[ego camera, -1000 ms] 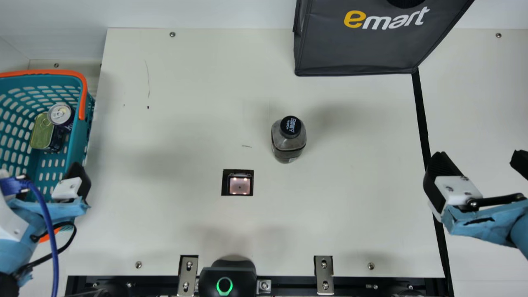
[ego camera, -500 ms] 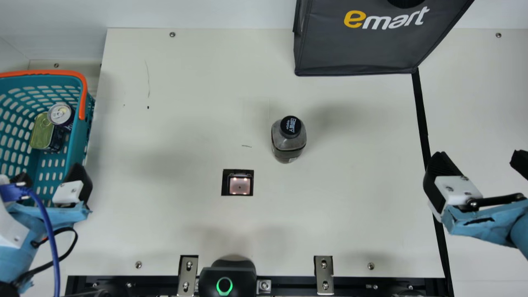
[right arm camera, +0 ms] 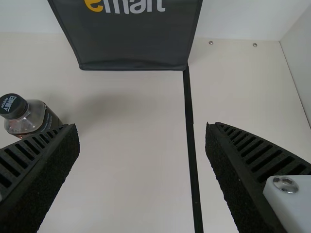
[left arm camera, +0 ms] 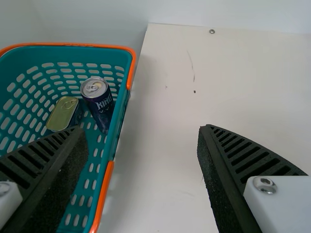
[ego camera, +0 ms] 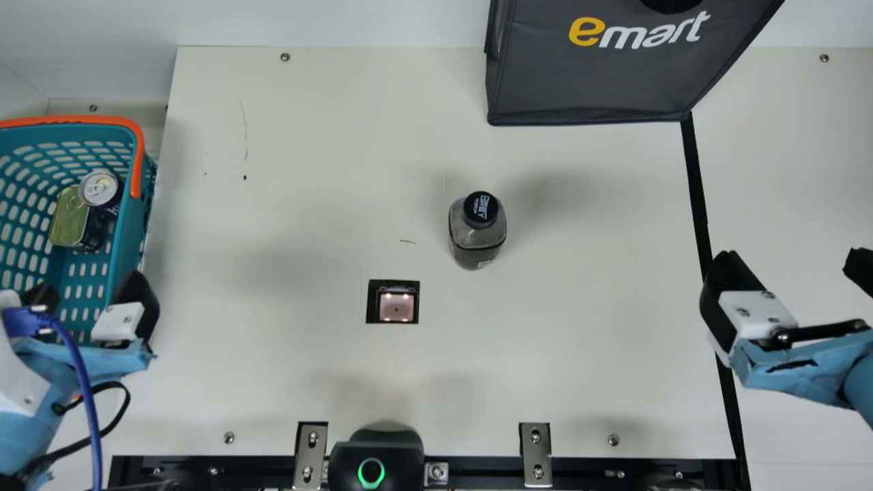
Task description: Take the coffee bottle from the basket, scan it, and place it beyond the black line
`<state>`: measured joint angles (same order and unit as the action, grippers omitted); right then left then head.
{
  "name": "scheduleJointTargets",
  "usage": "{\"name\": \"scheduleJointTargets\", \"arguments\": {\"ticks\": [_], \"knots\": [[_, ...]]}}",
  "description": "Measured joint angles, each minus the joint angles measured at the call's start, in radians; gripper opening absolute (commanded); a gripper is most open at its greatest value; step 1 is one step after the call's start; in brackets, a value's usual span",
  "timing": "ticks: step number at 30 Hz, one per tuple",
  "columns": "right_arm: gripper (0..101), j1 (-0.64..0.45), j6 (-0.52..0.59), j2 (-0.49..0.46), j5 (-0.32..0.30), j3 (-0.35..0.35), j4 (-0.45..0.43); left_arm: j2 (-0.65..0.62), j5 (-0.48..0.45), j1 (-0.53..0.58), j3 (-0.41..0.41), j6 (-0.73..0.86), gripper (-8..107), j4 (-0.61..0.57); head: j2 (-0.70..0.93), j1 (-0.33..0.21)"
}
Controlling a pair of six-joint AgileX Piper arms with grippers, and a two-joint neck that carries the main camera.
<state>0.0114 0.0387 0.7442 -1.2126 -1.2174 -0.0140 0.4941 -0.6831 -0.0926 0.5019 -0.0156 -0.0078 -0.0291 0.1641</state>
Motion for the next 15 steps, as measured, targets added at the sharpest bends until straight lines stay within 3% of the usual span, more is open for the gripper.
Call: {"name": "scheduleJointTargets", "arguments": {"ticks": [15], "knots": [[91, 0.000, 0.000, 0.000, 0.000, 0.000, 0.000, 0.000, -0.007, 0.004, 0.005, 0.016, 90, -0.015, 0.000, 0.000]]}}
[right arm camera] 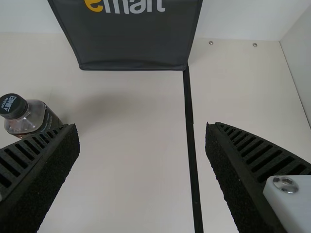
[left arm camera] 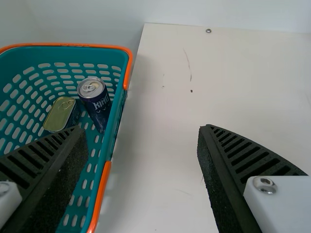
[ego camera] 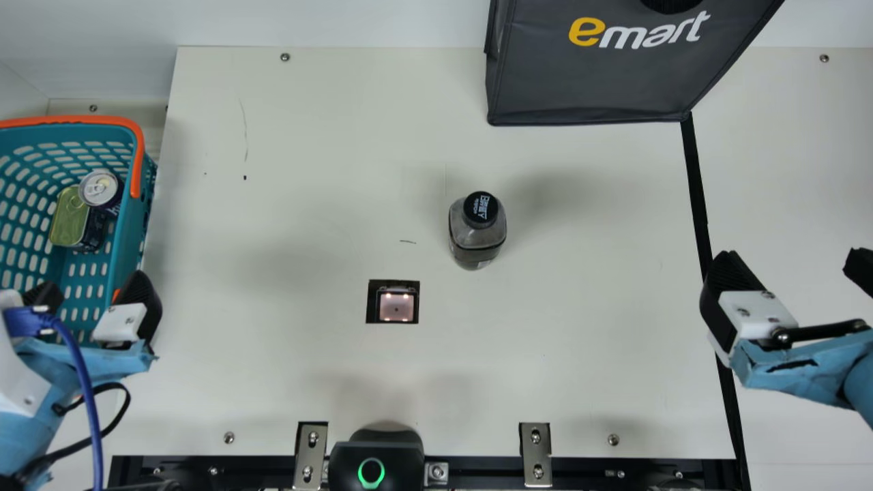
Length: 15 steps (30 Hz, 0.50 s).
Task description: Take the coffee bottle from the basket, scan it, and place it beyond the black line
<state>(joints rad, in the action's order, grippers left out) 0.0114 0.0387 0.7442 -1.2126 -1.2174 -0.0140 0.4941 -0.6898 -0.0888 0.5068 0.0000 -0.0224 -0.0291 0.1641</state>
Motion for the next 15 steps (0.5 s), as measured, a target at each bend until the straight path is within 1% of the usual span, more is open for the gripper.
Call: {"name": "scheduleJointTargets", "arguments": {"ticks": [10, 15], "knots": [[91, 0.001, 0.000, 0.001, 0.000, 0.000, 0.000, 0.000, 0.000, 0.000, 0.000, 0.000, 90, 0.000, 0.000, 0.000], [91, 0.009, 0.000, 0.021, 0.004, -0.022, -0.002, 0.000, 0.000, 0.000, 0.000, 0.000, 90, 0.000, 0.000, 0.000]]}}
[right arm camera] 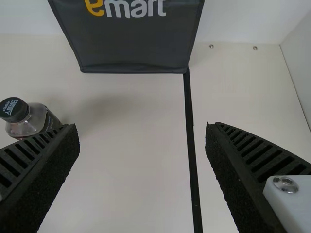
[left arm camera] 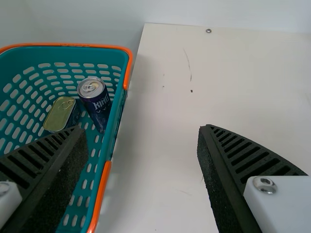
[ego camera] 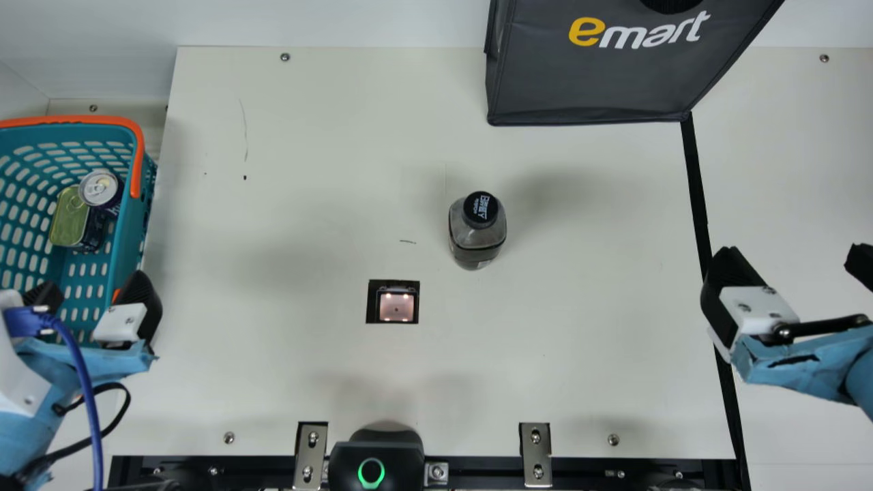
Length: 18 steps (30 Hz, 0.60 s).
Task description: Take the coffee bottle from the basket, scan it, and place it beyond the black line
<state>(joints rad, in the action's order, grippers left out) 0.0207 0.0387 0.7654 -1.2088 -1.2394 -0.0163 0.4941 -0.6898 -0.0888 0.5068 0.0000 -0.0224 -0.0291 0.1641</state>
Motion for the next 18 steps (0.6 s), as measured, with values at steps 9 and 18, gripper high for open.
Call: {"name": "scheduleJointTargets", "arguments": {"ticks": [9, 18], "knots": [[91, 0.171, -0.150, 0.162, -0.003, -0.154, -0.145, 0.000, 0.000, 0.000, 0.000, 0.000, 90, 0.000, 0.000, 0.000], [91, 0.363, -0.283, 0.194, -0.010, -0.143, -0.265, 0.000, 0.000, 0.000, 0.000, 0.000, 90, 0.000, 0.000, 0.000]]}}
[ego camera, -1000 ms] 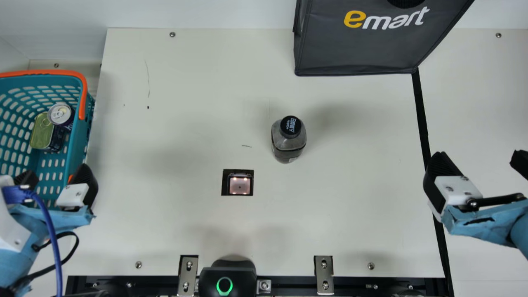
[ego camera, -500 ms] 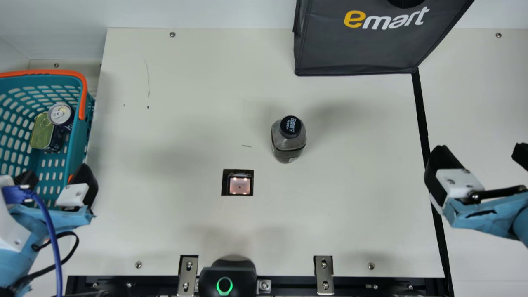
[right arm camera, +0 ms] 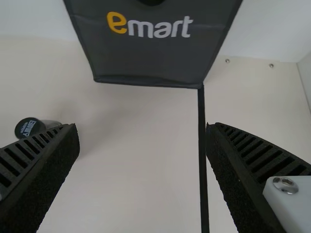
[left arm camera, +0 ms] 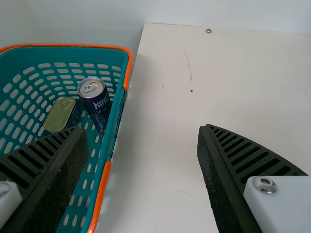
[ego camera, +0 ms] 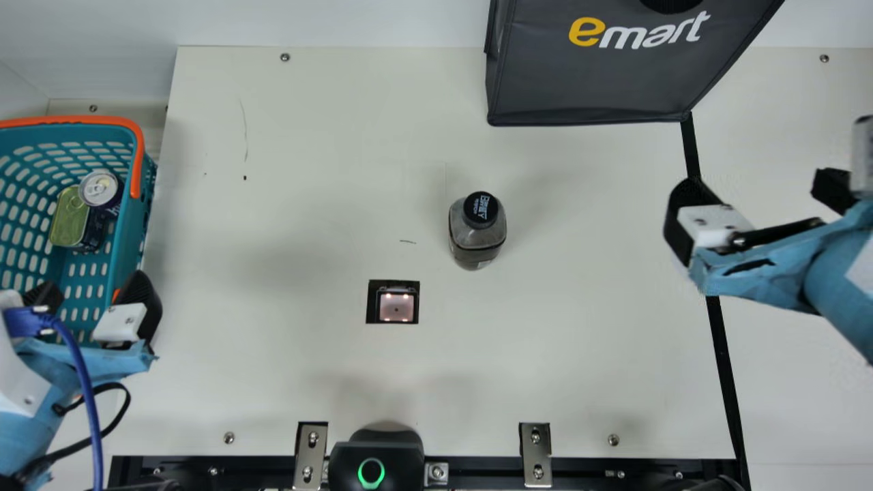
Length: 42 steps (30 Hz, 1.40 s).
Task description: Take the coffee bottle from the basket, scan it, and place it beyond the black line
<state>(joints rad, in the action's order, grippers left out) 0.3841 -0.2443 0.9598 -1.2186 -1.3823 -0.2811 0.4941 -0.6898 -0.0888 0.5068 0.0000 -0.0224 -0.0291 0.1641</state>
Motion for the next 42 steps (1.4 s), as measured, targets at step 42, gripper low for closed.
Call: {"name": "scheduleJointTargets", "arguments": {"ticks": [42], "knots": [[91, 0.107, 0.057, 0.100, 0.000, 0.026, 0.164, 0.000, 0.000, 0.000, 0.000, 0.000, 90, 0.000, -0.002, 0.002]]}}
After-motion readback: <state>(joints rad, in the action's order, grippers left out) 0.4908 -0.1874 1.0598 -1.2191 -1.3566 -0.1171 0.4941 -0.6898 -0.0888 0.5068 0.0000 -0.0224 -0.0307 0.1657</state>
